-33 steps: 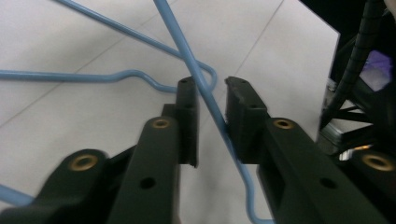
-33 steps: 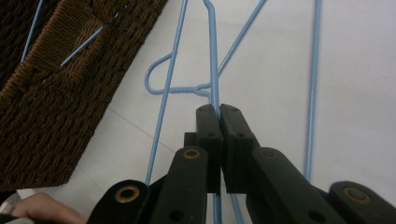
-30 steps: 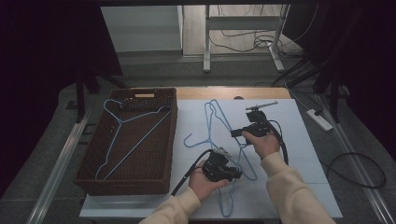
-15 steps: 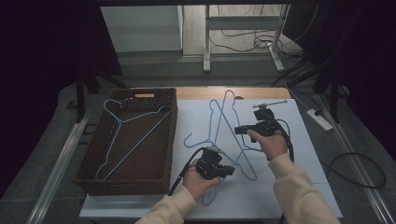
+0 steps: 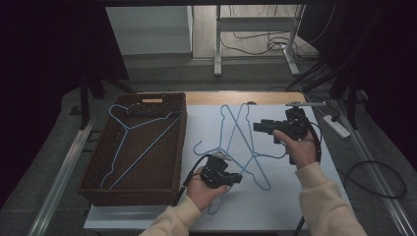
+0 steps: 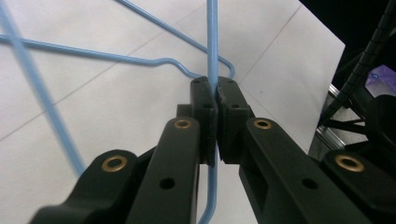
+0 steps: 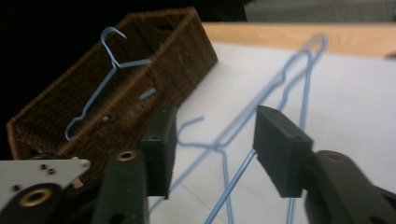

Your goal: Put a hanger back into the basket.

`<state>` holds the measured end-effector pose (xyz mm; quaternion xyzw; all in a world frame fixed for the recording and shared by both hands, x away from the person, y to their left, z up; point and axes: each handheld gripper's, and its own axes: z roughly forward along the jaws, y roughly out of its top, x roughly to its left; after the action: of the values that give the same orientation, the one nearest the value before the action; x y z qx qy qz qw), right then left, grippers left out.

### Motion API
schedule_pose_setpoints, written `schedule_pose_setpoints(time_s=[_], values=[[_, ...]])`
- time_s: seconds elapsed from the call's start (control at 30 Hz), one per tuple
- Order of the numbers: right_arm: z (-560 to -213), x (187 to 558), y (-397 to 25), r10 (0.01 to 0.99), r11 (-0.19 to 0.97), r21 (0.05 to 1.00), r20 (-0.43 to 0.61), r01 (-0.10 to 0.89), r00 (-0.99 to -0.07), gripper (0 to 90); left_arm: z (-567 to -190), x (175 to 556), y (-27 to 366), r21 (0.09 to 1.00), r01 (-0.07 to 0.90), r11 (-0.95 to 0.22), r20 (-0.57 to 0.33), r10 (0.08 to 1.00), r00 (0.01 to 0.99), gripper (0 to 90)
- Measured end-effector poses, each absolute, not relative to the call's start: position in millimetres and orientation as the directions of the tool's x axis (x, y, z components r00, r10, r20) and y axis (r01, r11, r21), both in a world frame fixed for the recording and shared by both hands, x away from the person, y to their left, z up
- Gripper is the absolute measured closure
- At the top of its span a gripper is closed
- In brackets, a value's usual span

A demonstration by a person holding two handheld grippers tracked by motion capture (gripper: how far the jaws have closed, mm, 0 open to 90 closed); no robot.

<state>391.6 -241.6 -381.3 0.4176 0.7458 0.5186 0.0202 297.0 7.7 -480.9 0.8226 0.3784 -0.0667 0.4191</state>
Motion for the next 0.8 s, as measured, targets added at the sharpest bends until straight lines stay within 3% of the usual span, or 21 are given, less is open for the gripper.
schedule_pose_setpoints(time_s=[0.33,0.47,0.8], values=[[-371.9,373.5,-265.9,0.63,0.044,0.89,0.327,0.453,-0.705,34.0,-476.2,298.9,21.8,0.652,0.686,-0.324,-0.432,0.585,0.687,86.8],[-376.6,361.7,-277.1,0.637,0.045,0.914,0.285,0.404,-0.716,33.3,-473.4,296.5,23.0,0.672,0.676,-0.302,-0.421,0.595,0.684,86.8],[-392.3,338.5,-307.1,0.679,0.011,0.924,0.275,0.383,-0.681,26.8,-462.7,292.4,22.9,0.688,0.664,-0.292,-0.421,0.584,0.694,86.7]])
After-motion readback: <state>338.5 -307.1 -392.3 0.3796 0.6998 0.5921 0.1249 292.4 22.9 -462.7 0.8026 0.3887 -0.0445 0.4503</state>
